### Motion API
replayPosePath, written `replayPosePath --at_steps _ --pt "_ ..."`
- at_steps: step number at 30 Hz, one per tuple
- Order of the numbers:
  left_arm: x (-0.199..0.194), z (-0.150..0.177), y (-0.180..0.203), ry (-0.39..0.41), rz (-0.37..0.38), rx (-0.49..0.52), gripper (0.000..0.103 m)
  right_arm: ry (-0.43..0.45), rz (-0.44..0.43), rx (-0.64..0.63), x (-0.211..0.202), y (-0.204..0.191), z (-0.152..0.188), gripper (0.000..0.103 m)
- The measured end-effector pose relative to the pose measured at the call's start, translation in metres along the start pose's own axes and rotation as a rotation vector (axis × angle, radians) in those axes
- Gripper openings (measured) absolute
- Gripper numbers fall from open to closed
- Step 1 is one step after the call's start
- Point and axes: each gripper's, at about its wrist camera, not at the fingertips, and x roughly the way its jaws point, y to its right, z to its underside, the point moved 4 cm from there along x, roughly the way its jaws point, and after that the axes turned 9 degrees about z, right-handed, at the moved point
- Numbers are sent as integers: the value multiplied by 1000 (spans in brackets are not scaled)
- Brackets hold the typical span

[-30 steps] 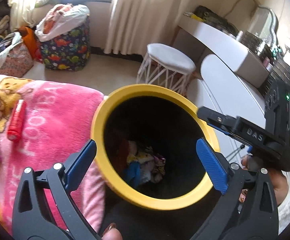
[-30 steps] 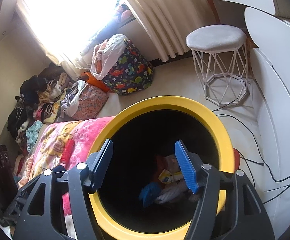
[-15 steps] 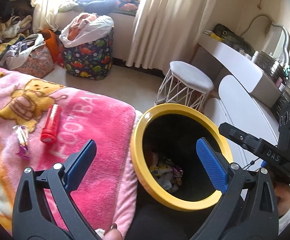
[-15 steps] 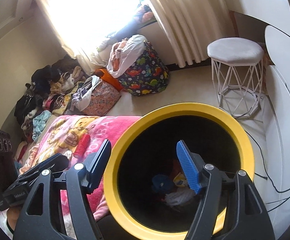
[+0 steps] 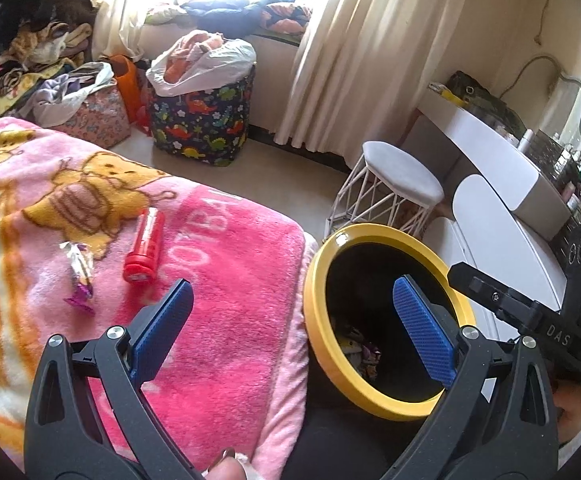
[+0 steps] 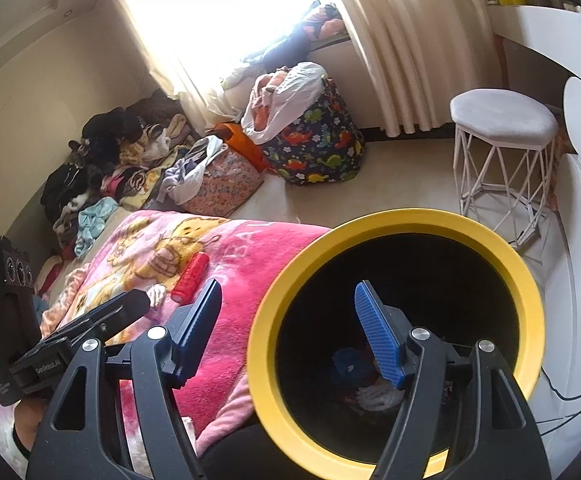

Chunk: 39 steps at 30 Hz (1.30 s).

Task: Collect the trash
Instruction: 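Move both open tools back over the red can and silver-purple wrapper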

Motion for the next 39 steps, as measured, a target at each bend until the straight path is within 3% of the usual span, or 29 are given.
replayPosePath --at_steps 23,39 --pt "-38 -2 -37 73 -77 -40 92 -3 -92 -121 -1 -59 3 73" --pt "-58 3 -83 95 -164 -94 92 -37 -139 -197 17 -100 10 74"
